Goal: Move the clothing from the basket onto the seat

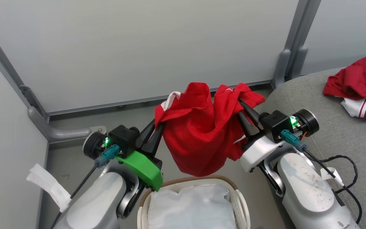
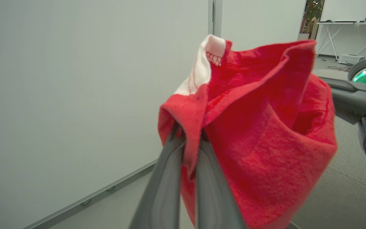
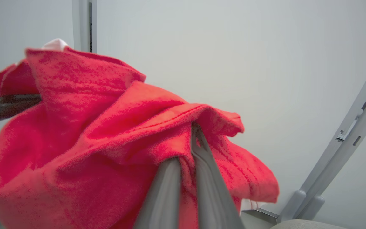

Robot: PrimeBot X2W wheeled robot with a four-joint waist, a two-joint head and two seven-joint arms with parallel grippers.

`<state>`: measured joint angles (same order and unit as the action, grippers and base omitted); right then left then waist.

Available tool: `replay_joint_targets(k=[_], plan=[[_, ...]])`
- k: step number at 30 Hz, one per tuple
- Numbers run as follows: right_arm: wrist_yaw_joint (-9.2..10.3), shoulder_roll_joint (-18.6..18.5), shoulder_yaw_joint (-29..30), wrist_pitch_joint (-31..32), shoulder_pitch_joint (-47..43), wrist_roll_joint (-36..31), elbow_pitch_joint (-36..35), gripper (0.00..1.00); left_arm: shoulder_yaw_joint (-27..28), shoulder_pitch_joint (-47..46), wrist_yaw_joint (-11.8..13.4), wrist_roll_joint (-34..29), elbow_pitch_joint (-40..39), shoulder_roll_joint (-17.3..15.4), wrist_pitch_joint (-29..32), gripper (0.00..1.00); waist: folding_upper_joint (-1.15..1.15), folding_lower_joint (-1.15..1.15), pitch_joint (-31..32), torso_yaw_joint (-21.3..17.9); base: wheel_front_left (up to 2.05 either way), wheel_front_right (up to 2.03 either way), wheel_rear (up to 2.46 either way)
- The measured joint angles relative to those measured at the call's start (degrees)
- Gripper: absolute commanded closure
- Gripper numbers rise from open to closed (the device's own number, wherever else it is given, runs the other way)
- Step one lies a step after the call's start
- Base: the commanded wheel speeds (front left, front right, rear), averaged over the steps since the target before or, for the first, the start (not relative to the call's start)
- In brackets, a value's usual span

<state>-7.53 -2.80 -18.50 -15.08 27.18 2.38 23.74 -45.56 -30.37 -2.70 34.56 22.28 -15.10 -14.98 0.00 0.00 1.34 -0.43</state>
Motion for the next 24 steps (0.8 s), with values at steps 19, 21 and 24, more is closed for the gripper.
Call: replay_joint_targets(k=[19,21,24], plan=[[0.00,0.0,9.0,0.0,-4.8,-2.9,-3.1,1.00,10.5,17.5,-2.7,-7.3,1.4,9.7,-0.1,0.00,0.00,0.00,-0.5,0.4,0.00,0.00,0.00],[0.00,0.0,9.5,0.0,-5.3,-3.0,-3.1,1.00,10.8,18.4,-3.1,-8.2,1.5,10.5,-0.1,0.00,0.00,0.00,-0.5,0.4,0.00,0.00,0.00],[0.00,0.0,9.8,0.0,-5.5,-3.0,-3.2,1.00,11.3,19.1,-3.4,-9.6,1.8,11.0,-0.1,0.00,0.00,0.00,-0.6,0.3,0.00,0.00,0.00]])
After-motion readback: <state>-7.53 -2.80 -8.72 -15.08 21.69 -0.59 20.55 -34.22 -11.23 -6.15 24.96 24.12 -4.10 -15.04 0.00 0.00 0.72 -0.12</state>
